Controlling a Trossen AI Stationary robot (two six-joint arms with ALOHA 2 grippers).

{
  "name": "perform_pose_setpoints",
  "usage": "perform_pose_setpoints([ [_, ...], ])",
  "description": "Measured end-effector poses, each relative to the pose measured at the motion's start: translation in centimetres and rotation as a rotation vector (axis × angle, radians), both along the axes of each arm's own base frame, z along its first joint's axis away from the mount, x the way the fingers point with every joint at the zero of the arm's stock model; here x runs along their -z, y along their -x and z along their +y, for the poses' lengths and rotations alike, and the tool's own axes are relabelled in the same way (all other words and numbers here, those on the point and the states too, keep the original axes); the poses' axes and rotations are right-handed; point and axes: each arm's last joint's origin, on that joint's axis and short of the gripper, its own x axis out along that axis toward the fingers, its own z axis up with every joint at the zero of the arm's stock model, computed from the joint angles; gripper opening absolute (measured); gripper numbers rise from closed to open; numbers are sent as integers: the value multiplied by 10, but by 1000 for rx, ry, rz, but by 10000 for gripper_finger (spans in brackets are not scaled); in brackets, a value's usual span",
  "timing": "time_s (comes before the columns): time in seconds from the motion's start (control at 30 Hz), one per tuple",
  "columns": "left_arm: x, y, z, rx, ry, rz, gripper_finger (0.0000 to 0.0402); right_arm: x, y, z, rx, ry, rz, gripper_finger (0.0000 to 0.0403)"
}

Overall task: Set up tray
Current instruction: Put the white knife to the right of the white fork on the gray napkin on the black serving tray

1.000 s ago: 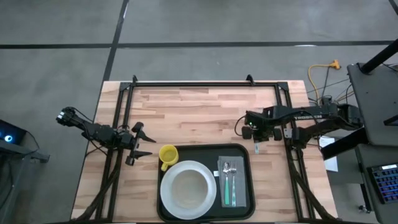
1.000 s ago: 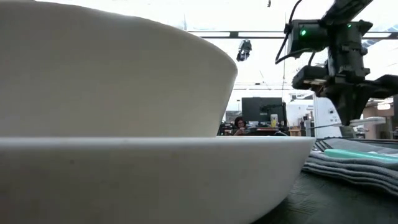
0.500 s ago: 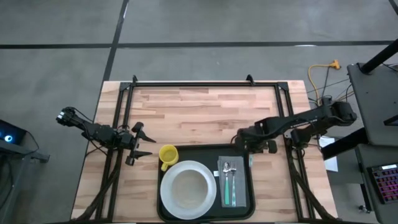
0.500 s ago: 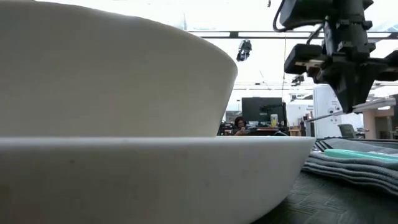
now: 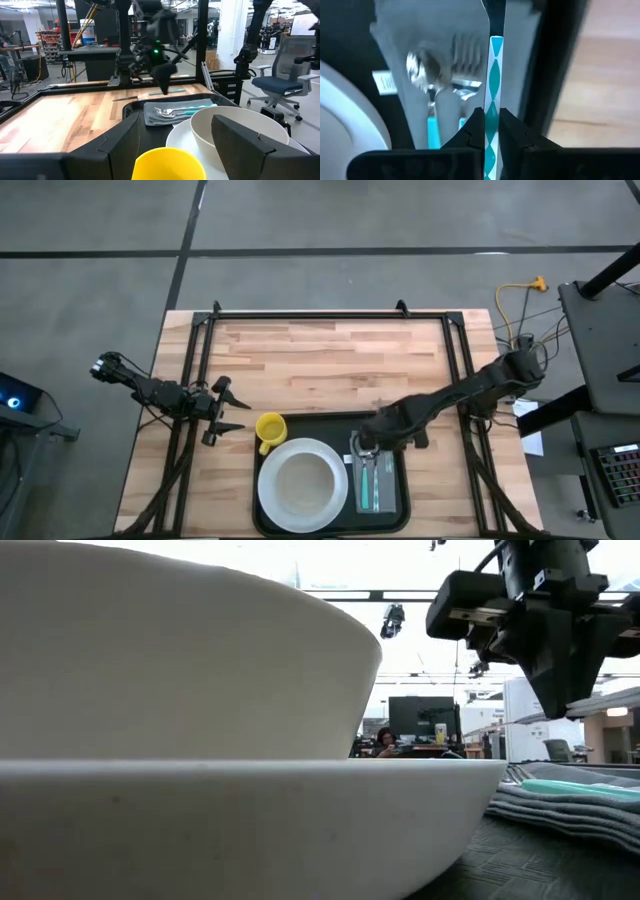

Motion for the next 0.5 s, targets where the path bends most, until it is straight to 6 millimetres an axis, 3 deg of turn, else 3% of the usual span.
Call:
perform_pose_setpoints([
  [0.23,0,0,0,0,0,0,224,9,-13,37,-11,-11,13,17],
  [0.5,0,0,0,0,0,0,224,16,-8,68,26,-37,5,17],
])
